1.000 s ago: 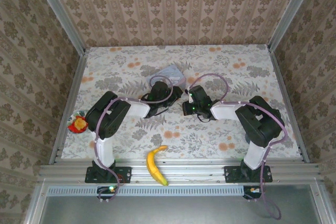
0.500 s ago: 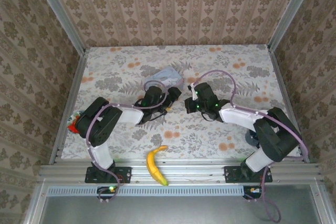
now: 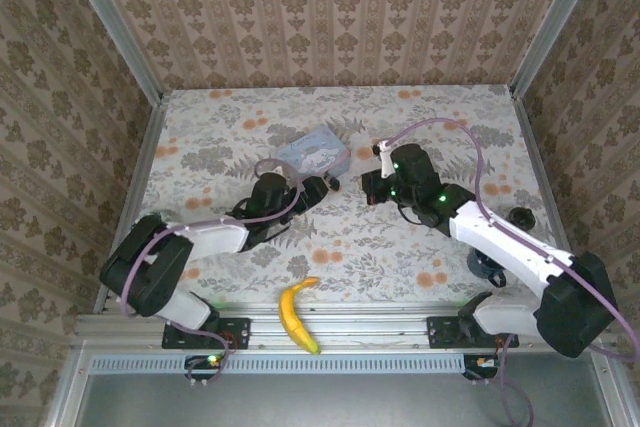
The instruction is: Unlock the padlock with the key
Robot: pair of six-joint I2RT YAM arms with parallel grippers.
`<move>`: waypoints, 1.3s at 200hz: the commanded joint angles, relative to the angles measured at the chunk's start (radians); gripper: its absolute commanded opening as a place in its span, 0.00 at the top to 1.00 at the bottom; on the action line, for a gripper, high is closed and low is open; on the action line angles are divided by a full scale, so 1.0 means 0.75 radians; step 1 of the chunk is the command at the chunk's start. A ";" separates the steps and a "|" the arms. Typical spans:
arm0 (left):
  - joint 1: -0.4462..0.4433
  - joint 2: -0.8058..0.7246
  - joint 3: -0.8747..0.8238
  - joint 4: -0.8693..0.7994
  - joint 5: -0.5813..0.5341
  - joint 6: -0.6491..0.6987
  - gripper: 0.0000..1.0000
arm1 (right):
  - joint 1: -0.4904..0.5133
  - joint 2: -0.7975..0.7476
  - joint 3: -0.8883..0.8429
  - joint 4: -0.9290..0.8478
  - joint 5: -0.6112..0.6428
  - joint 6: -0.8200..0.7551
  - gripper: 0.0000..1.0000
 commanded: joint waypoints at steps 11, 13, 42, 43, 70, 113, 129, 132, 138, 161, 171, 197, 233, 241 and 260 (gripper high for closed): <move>0.002 -0.113 -0.117 0.355 0.043 0.470 0.01 | 0.008 -0.059 0.096 -0.109 -0.083 0.048 1.00; 0.002 -0.115 -0.126 0.382 0.051 0.488 0.01 | 0.008 -0.061 0.101 -0.113 -0.088 0.051 1.00; -0.024 -0.094 -0.228 0.801 0.207 0.763 0.19 | 0.008 -0.080 0.174 -0.146 -0.147 0.081 1.00; -0.027 -0.092 -0.230 0.812 0.208 0.772 0.20 | 0.008 -0.080 0.176 -0.146 -0.150 0.083 1.00; -0.110 -0.021 -0.254 1.018 0.261 1.018 0.24 | 0.007 -0.098 0.214 -0.151 -0.191 0.116 1.00; -0.233 0.045 -0.187 1.045 0.095 1.303 0.40 | 0.005 -0.115 0.212 -0.109 -0.277 0.169 1.00; -0.234 0.052 -0.156 1.046 0.078 1.339 0.43 | 0.005 -0.121 0.199 -0.086 -0.296 0.184 1.00; -0.234 0.052 -0.150 1.045 0.082 1.344 0.45 | 0.005 -0.124 0.196 -0.082 -0.298 0.186 1.00; -0.233 0.052 -0.138 1.041 0.092 1.352 0.46 | 0.005 -0.124 0.191 -0.075 -0.302 0.192 1.00; -0.234 0.067 -0.100 1.039 0.119 1.369 0.47 | 0.005 -0.122 0.174 -0.042 -0.329 0.209 1.00; -0.235 0.074 -0.088 1.039 0.140 1.374 0.47 | 0.004 -0.119 0.169 -0.025 -0.343 0.216 1.00; -0.233 0.088 -0.062 1.035 0.199 1.384 0.47 | 0.004 -0.115 0.160 0.003 -0.381 0.228 1.00; -0.233 0.101 -0.040 1.031 0.188 1.394 0.52 | 0.006 -0.113 0.152 0.012 -0.402 0.232 1.00; -0.231 0.101 -0.036 1.031 0.179 1.394 0.52 | 0.006 -0.113 0.147 0.014 -0.407 0.231 1.00; -0.227 0.099 -0.032 1.033 0.158 1.386 0.52 | 0.006 -0.116 0.140 0.017 -0.418 0.231 1.00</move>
